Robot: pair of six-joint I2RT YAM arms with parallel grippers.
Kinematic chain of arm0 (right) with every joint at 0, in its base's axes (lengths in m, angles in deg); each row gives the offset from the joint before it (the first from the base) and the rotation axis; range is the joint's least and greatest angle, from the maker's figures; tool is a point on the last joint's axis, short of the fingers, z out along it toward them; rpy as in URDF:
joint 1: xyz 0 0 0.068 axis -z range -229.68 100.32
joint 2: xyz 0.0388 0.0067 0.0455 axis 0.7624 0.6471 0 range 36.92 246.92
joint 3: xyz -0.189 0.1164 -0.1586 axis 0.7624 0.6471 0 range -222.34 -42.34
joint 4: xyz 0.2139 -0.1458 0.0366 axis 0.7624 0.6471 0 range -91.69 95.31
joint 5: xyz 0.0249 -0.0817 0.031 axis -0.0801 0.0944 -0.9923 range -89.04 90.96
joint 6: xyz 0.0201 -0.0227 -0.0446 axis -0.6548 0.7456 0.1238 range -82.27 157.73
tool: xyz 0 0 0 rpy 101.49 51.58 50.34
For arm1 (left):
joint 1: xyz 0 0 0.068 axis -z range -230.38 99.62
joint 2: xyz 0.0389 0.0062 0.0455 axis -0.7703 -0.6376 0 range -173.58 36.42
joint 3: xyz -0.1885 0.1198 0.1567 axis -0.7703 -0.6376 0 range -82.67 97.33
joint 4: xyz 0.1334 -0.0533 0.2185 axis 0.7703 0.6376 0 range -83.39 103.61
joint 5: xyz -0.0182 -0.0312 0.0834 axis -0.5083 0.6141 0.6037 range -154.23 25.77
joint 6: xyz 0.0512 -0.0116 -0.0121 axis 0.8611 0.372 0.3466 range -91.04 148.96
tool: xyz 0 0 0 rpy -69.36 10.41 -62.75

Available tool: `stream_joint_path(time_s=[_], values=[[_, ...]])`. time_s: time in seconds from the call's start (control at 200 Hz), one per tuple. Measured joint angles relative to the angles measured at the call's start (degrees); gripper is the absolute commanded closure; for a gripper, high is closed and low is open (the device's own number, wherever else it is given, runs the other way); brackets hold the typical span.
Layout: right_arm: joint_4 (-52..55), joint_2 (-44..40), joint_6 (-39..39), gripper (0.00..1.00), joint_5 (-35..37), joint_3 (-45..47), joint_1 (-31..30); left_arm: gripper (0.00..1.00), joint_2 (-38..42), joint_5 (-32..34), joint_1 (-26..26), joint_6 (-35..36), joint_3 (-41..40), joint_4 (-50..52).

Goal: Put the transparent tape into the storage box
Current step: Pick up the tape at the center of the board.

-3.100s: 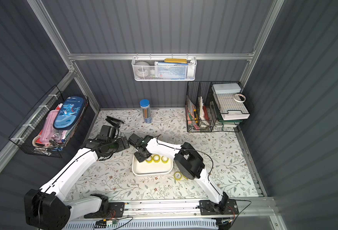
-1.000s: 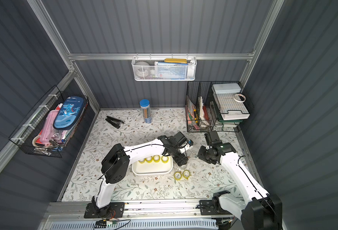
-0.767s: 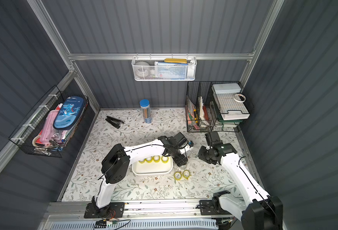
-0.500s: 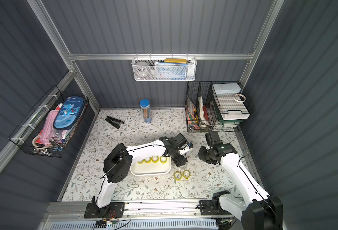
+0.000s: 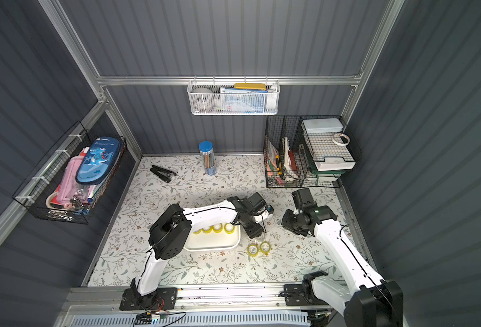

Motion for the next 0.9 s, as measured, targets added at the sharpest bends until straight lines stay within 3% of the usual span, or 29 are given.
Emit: stream_joint_path(time_s=[0.315,0.495,0.901], values=[[0.04,-0.44,-0.13,0.79,0.92,0.0,0.0,0.68,-0.74,0.15,0.76,-0.83,-0.09,-1.18],[0.04,-0.42,-0.13,0.79,1.49,0.0,0.04,1.0,-0.61,0.39,1.18,-1.73,-0.07,-1.46],[-0.13,0.31,0.35,0.79,1.18,-0.11,0.04,1.0,1.27,4.79,1.29,-4.98,-0.04,0.04]])
